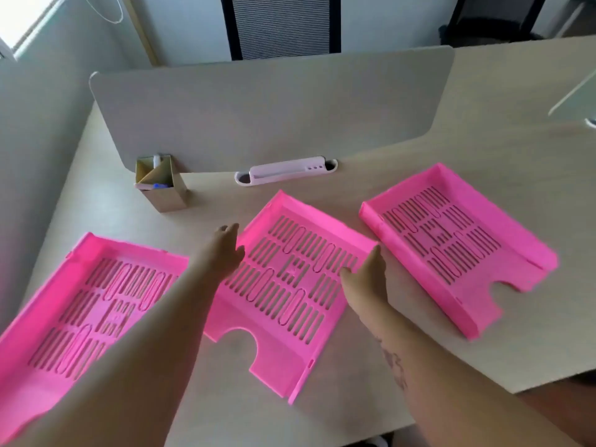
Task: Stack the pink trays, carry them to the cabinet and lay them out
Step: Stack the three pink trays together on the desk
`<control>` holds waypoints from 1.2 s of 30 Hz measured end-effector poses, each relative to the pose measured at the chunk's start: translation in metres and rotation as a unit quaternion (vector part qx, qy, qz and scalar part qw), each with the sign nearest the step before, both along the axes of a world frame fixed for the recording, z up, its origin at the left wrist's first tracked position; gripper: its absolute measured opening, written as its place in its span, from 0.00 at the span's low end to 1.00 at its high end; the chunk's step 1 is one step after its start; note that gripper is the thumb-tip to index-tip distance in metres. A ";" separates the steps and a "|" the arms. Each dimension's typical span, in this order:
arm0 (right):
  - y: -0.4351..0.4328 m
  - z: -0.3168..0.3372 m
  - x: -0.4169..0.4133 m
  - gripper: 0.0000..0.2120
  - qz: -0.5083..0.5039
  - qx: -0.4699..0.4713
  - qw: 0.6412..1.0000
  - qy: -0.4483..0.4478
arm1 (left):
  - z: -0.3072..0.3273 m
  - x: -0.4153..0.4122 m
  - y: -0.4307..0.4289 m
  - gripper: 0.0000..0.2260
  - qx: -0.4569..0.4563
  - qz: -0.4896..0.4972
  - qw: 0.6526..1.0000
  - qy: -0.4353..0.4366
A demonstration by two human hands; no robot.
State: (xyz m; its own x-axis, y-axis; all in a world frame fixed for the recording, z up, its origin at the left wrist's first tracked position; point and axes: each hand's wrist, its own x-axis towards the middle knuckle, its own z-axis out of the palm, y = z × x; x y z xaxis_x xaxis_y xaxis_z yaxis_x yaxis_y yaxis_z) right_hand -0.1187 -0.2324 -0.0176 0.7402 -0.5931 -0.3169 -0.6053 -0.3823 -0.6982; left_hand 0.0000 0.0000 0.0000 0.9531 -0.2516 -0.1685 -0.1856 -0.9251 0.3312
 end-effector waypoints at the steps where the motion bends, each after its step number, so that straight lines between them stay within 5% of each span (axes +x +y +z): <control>1: 0.003 -0.001 -0.003 0.40 -0.024 0.020 0.999 0.018 | -0.004 -0.001 0.001 0.19 0.006 0.007 1.000 0.013; 5: 0.010 -0.013 -0.015 0.35 -0.033 0.028 0.996 0.082 | -0.010 -0.007 0.003 0.17 -0.024 0.051 0.998 0.026; 14: -0.039 0.008 0.031 0.35 0.076 -0.068 0.993 0.061 | -0.008 -0.050 0.004 0.11 -0.096 0.137 0.986 0.020; 26: -0.074 -0.007 0.065 0.28 0.202 -0.055 0.977 0.035 | -0.004 -0.083 -0.033 0.15 -0.085 0.263 0.961 0.024; 31: -0.118 0.028 0.082 0.20 0.278 -0.094 0.956 -0.021 | 0.024 -0.083 -0.103 0.17 -0.085 0.162 0.980 -0.075; 36: -0.203 0.056 0.099 0.16 0.260 -0.159 0.951 -0.054 | 0.039 -0.073 -0.201 0.19 -0.161 0.140 0.976 -0.052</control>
State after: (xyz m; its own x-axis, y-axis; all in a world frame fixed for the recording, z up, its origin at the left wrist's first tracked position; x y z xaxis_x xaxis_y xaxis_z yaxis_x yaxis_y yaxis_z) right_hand -0.0198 -0.4357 0.0387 0.9777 -0.1904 -0.0884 -0.2075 -0.8131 -0.5439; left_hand -0.0733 -0.2015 0.0390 0.9997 -0.0026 -0.0226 0.0116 -0.7952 0.6063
